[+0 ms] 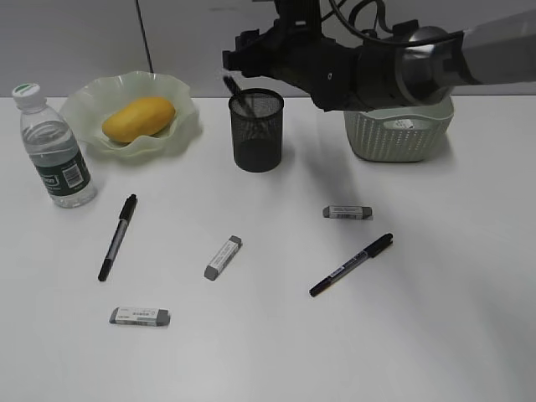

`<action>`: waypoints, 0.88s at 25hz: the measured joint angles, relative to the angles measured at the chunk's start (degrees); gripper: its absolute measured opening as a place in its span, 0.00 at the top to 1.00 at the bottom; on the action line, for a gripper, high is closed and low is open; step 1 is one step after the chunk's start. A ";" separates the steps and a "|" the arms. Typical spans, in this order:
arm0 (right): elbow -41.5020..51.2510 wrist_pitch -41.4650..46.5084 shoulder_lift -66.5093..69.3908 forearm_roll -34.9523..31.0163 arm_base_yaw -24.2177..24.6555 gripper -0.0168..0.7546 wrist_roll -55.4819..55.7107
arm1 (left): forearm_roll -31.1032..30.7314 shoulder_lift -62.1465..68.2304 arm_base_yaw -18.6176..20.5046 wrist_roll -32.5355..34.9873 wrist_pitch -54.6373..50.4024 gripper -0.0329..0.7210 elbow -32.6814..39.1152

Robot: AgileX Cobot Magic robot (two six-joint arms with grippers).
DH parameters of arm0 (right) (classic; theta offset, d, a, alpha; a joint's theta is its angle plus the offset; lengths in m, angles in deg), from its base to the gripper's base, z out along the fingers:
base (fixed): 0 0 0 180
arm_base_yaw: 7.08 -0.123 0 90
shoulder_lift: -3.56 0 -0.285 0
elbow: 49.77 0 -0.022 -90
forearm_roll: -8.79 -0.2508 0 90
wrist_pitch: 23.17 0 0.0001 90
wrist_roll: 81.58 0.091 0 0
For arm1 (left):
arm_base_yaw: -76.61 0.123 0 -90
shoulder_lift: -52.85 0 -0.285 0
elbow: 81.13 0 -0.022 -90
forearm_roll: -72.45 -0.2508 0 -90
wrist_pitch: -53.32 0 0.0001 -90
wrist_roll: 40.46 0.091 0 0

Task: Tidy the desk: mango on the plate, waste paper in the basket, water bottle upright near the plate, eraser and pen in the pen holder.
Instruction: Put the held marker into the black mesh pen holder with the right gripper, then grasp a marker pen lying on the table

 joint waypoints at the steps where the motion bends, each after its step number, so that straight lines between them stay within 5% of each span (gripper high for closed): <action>1: 0.00 1.23 -0.39 0.74 0.00 0.37 0.00 | 0.00 0.00 0.00 0.00 0.00 0.39 0.00; 22: -0.11 62.44 -19.72 6.37 0.00 0.38 0.06 | 0.00 0.00 0.00 0.00 0.00 0.39 0.00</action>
